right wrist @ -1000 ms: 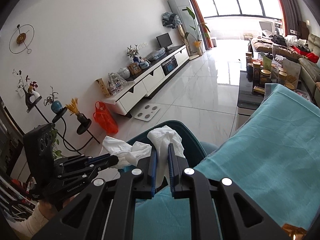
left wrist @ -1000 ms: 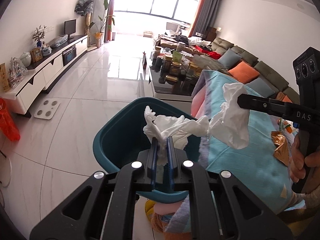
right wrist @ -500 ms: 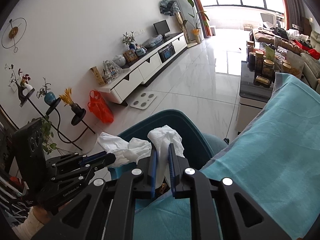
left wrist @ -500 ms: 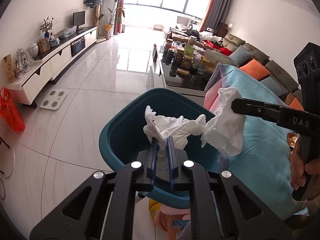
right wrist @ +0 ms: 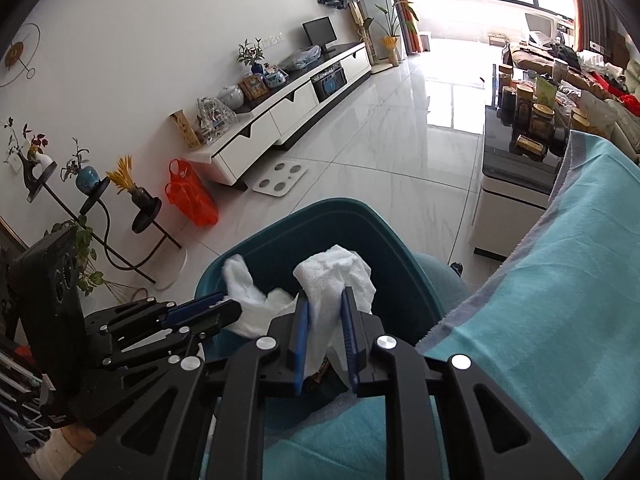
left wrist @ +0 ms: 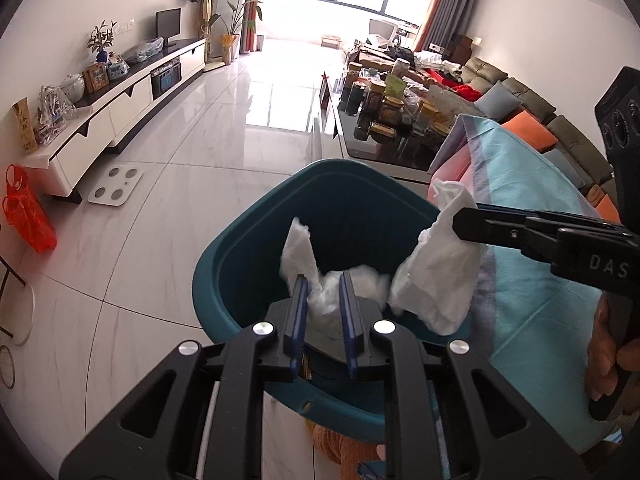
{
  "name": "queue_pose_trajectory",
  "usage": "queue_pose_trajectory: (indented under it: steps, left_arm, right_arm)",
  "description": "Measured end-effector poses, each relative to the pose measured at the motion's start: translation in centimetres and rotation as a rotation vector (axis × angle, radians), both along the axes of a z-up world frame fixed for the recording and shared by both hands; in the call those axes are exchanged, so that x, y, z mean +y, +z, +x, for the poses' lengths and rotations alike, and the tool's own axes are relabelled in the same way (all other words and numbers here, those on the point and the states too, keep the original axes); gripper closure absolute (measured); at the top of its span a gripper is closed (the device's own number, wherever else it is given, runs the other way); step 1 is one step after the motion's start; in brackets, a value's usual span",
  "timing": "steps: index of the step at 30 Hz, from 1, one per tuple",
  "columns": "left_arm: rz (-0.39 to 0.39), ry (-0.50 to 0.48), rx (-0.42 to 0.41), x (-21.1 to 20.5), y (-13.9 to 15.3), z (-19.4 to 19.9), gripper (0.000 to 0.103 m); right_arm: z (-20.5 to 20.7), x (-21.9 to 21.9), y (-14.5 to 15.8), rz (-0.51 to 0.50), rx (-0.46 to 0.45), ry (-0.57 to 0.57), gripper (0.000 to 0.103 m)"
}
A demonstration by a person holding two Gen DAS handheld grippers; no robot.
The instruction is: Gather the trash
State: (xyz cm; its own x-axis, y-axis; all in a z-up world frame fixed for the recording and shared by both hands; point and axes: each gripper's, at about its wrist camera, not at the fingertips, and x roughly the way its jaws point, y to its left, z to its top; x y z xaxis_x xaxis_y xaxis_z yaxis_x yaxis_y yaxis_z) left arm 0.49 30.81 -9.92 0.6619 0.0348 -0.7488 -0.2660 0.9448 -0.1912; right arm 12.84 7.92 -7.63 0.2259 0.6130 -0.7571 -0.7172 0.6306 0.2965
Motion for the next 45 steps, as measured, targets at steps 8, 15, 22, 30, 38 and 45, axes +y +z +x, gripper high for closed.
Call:
queue_pose_trajectory:
  steps: [8,15,22,30,38,45]
  left_arm:
    - [-0.02,0.029,-0.008,0.2,-0.6,0.4,0.065]
    - [0.008,0.02,-0.08,-0.5,1.4,-1.1,0.052]
    - [0.033,-0.077,-0.185,-3.8,4.8,-3.1,0.04]
    - [-0.002,-0.291,-0.256,-10.5,6.7,-4.1,0.035]
    - [-0.018,-0.489,-0.243,-18.0,6.4,-3.4,0.034]
    - [-0.041,-0.612,-0.211,-22.9,5.6,-2.1,0.034]
  right_arm:
    - [0.4,-0.4,-0.3,-0.002,0.014,-0.015,0.069]
    - [0.1,-1.8,0.6,0.04,0.012,-0.024,0.069]
    - [-1.3,-5.7,3.6,0.109,-0.05,-0.032,0.061]
    - [-3.4,-13.0,6.2,0.167,-0.111,-0.098,0.056]
    - [-4.6,-21.6,6.7,0.173,-0.139,-0.239,0.055]
    - [-5.5,-28.3,6.5,0.163,-0.152,-0.393,0.054]
